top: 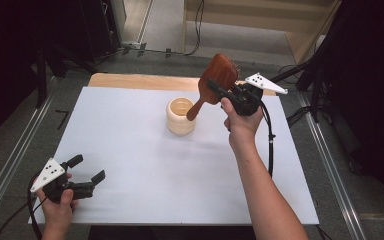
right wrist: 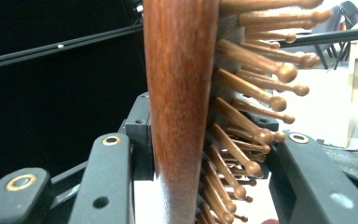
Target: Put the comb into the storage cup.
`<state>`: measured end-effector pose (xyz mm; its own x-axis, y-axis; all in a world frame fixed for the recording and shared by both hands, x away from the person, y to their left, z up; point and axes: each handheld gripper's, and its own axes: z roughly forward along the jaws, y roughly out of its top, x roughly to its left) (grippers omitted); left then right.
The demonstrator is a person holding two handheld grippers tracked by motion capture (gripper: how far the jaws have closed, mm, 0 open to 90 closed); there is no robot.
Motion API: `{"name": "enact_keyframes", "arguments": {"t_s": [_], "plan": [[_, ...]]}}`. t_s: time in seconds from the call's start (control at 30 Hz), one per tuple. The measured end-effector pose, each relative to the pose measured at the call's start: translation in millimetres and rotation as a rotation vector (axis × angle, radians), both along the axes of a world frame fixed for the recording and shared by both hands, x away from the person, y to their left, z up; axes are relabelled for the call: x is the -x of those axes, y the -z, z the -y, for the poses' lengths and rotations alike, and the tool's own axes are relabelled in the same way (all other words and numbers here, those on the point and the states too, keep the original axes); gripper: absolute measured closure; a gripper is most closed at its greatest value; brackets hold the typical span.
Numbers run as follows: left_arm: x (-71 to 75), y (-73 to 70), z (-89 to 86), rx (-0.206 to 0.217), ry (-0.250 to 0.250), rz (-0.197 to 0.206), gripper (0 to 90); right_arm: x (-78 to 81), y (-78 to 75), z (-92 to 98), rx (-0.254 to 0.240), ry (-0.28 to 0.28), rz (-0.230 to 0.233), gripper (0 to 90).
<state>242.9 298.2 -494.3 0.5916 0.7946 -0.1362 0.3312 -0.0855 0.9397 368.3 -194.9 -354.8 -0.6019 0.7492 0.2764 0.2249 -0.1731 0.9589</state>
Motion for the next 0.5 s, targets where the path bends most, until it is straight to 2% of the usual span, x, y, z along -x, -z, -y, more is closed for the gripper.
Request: {"name": "enact_keyframes", "arguments": {"t_s": [0.37, 0.5], "plan": [[-0.1, 0.0, -0.3, 0.005, -0.003, 0.002, 0.0, -14.9, -2.5, -7.7, 0.001, 0.002, 0.009, 53.9], [-0.1, -0.1, -0.6, 0.006, -0.002, 0.001, 0.0, -23.9, 1.0, -12.2, 0.003, 0.008, 0.008, 53.9]]}}
